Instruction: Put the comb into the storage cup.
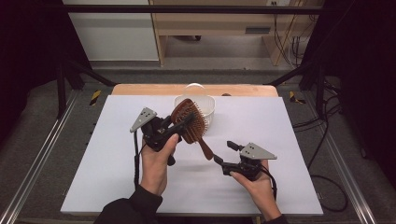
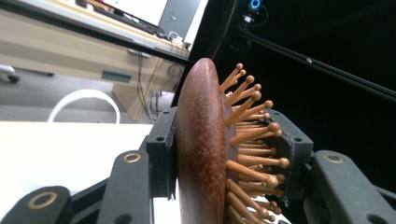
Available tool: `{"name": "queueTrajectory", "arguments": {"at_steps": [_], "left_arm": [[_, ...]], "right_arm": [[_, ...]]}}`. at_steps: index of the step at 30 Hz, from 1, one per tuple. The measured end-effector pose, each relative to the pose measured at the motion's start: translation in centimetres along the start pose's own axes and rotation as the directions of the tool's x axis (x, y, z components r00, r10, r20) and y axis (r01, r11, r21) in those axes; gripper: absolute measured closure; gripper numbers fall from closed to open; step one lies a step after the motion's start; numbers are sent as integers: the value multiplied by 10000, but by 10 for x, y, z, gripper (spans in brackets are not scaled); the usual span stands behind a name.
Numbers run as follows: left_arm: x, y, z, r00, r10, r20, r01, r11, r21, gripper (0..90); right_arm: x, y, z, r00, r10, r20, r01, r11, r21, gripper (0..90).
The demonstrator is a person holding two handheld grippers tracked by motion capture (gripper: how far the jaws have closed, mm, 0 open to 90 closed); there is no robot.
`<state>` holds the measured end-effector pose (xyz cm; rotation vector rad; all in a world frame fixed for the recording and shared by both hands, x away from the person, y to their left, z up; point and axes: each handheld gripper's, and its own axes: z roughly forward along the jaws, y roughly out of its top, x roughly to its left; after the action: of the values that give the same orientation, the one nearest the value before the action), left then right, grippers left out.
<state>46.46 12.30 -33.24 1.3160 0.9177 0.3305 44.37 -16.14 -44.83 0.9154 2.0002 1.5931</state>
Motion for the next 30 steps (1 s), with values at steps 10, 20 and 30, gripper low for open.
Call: {"name": "queueTrajectory", "arguments": {"at_steps": [10, 20, 30], "left_arm": [[-13, 20, 2, 9992, 386, -80, -389, 9985, -394, 508], [-13, 31, 21, 9993, 360, -99, -364, 9986, -389, 507], [-17, 56, 50, 9980, 498, -383, -522, 9965, -652, 507]], "right_arm": [[-18, -5, -20, 9990, -174, 415, 184, 9996, -221, 113], [-30, -20, -51, 9947, 130, 1016, -52, 9971, -760, 66], [-37, -27, -51, 9844, -326, 1729, 450, 9967, -682, 71]]}}
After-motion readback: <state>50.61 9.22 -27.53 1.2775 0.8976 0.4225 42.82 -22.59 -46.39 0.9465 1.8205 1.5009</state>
